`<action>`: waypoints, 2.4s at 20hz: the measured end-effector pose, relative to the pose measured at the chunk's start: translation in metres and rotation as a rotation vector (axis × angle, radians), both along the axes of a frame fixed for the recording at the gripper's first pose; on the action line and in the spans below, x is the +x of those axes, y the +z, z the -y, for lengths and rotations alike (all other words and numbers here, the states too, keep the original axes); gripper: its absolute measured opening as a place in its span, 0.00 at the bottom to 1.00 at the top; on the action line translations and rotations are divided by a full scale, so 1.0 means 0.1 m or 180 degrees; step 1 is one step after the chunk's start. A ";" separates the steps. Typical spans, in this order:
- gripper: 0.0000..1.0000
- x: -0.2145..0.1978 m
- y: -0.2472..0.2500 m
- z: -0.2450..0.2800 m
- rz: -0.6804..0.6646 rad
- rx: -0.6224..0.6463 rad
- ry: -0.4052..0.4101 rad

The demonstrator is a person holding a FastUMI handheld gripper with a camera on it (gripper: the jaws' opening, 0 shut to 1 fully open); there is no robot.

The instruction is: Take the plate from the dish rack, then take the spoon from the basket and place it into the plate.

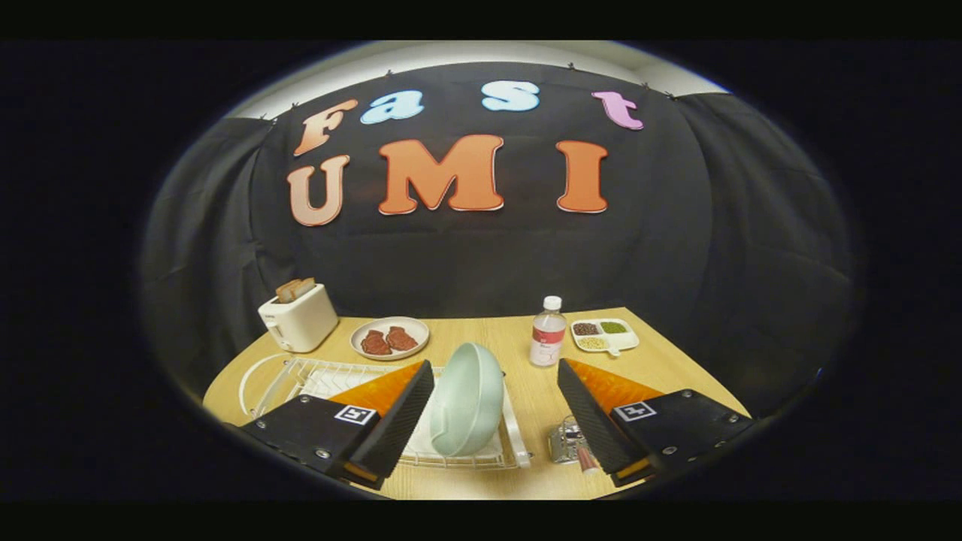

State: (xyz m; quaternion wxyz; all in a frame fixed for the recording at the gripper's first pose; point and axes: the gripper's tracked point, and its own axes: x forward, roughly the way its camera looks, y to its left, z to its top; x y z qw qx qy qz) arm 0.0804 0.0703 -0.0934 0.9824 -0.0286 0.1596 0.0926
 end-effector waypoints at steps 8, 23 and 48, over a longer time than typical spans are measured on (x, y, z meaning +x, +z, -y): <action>0.85 0.17 -0.48 -0.22 -0.0499 0.0028 0.0077; 0.25 0.16 -0.76 -0.19 -0.0989 -0.0302 -0.0382; 0.20 -0.55 0.09 -0.11 -0.0616 0.0046 -0.0772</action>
